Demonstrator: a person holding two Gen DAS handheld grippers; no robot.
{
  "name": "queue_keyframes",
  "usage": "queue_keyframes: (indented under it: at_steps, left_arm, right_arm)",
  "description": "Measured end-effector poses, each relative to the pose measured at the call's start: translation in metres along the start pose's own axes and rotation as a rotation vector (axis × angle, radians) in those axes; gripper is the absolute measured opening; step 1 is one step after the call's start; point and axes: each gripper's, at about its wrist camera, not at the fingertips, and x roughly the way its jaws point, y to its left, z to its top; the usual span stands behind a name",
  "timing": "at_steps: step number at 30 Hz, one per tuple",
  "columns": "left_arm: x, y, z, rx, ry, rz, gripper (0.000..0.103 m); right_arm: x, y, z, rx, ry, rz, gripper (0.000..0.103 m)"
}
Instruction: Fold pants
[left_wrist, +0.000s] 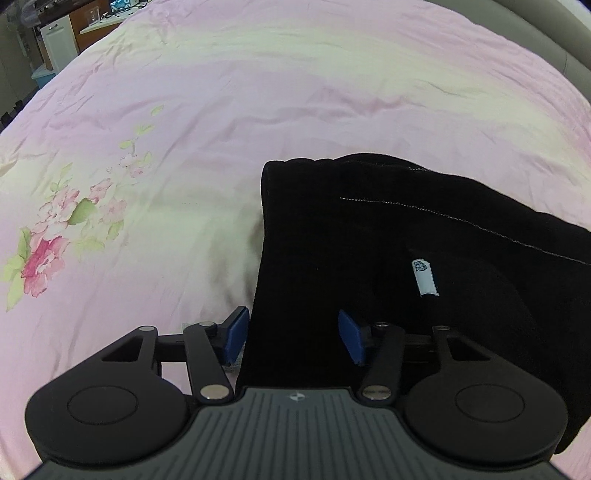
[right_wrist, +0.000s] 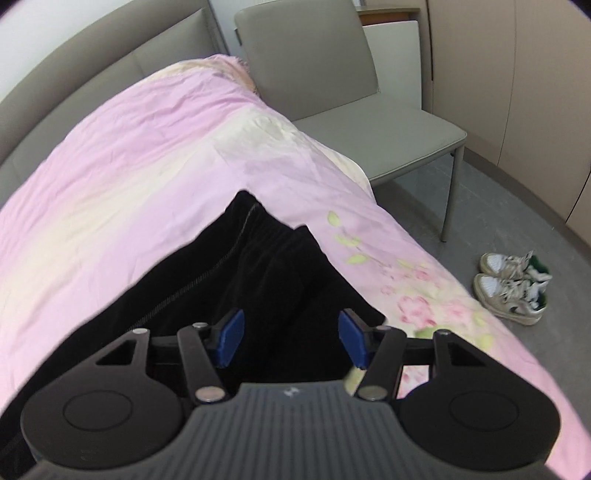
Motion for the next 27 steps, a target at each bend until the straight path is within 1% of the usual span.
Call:
queue_keyframes:
  at_steps: [3, 4, 6, 7, 8, 9, 10, 11, 13, 15, 17, 18, 20, 22, 25, 26, 27]
  left_arm:
    - [0.009, -0.011, 0.002, 0.037, 0.016, 0.049, 0.059]
    - [0.011, -0.012, 0.003, 0.041, 0.022, 0.056, 0.059]
    - [0.014, -0.013, 0.006, 0.042, 0.038, 0.066, 0.059]
    - [0.015, -0.013, 0.007, 0.041, 0.046, 0.069, 0.058]
    - [0.017, -0.014, 0.009, 0.043, 0.056, 0.072, 0.058]
    - [0.017, -0.015, 0.011, 0.049, 0.064, 0.076, 0.058]
    - [0.016, -0.016, 0.012, 0.059, 0.069, 0.082, 0.056]
    - [0.015, -0.018, 0.014, 0.072, 0.068, 0.094, 0.055]
    - [0.013, -0.021, 0.016, 0.095, 0.071, 0.102, 0.054]
    - [0.011, -0.024, 0.016, 0.119, 0.072, 0.110, 0.054]
    - [0.010, -0.029, 0.015, 0.151, 0.067, 0.113, 0.054]
    - [0.009, -0.030, 0.015, 0.160, 0.064, 0.110, 0.054]
    - [0.008, -0.033, 0.016, 0.165, 0.057, 0.106, 0.054]
    - [0.011, -0.036, 0.017, 0.177, 0.058, 0.123, 0.054]
    - [0.018, -0.039, 0.019, 0.218, 0.070, 0.150, 0.053]
    - [0.019, -0.040, 0.018, 0.236, 0.072, 0.156, 0.053]
    - [0.019, -0.041, 0.019, 0.250, 0.074, 0.164, 0.053]
  right_arm:
    - [0.029, -0.006, 0.010, 0.097, -0.002, 0.001, 0.054]
    - [0.037, -0.009, 0.013, 0.131, 0.000, -0.002, 0.050]
    - [0.051, -0.015, 0.015, 0.193, -0.004, 0.008, 0.046]
    - [0.055, -0.018, 0.015, 0.229, -0.014, 0.036, 0.034]
    - [0.057, -0.020, 0.015, 0.254, -0.016, 0.053, 0.027]
    - [0.056, -0.020, 0.016, 0.264, -0.020, 0.054, 0.019]
    - [0.052, -0.019, 0.018, 0.247, -0.028, 0.061, 0.013]
    - [0.044, -0.016, 0.020, 0.213, -0.048, 0.053, 0.011]
    - [0.019, -0.011, 0.025, 0.129, -0.105, 0.035, 0.008]
    - [-0.003, -0.016, 0.028, 0.117, -0.138, 0.037, 0.008]
    - [-0.016, -0.029, 0.029, 0.105, -0.140, 0.021, 0.008]
    - [-0.016, -0.036, 0.028, 0.108, -0.129, -0.002, 0.007]
    - [-0.006, -0.054, 0.020, 0.139, -0.077, -0.049, 0.007]
    - [0.014, -0.068, 0.007, 0.172, -0.029, -0.053, 0.008]
    - [0.027, -0.070, -0.004, 0.154, -0.066, -0.040, 0.009]
    - [0.029, -0.070, -0.005, 0.148, -0.064, -0.047, 0.009]
    - [0.030, -0.070, -0.004, 0.153, -0.054, -0.053, 0.013]
